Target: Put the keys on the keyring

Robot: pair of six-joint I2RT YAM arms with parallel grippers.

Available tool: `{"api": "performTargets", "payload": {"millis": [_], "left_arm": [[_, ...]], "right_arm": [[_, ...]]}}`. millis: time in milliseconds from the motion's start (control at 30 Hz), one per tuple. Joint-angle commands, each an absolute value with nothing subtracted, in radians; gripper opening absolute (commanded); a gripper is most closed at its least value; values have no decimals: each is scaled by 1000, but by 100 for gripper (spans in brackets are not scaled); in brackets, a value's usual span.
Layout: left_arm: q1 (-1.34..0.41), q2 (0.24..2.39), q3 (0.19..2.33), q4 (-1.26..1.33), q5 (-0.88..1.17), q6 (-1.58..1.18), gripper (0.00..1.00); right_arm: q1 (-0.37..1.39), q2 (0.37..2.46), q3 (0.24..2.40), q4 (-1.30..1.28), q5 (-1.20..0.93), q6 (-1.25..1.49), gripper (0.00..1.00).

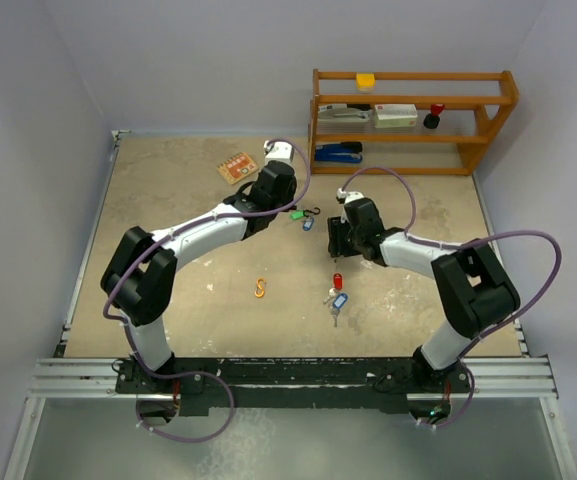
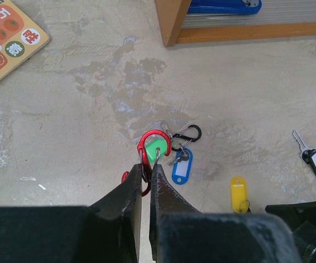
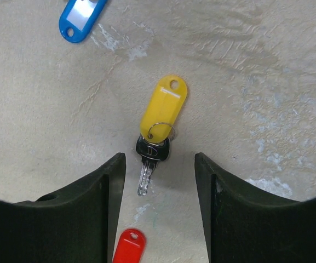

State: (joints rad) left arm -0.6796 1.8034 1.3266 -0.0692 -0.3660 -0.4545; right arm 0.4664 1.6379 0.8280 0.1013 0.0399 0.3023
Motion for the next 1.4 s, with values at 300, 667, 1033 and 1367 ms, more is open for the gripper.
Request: {"api": "performTargets", "payload": {"millis": [300,667,1033,1367], "left_arm": [[-672,1740,1322,-33,-358,-469,0],[-669,1728,1316,-36,-368,-465,0],[-667,1728,1312,-33,-364,-468,0],[-667,1732,1312,-29,-362,-469,0]], "right_arm": [[490,1721,953,72,89,325,56],[521,1673,935,133,-74,353,53],[523,1637,893,129,2,357,53],[550,1698,960,43,121,380,49]]}}
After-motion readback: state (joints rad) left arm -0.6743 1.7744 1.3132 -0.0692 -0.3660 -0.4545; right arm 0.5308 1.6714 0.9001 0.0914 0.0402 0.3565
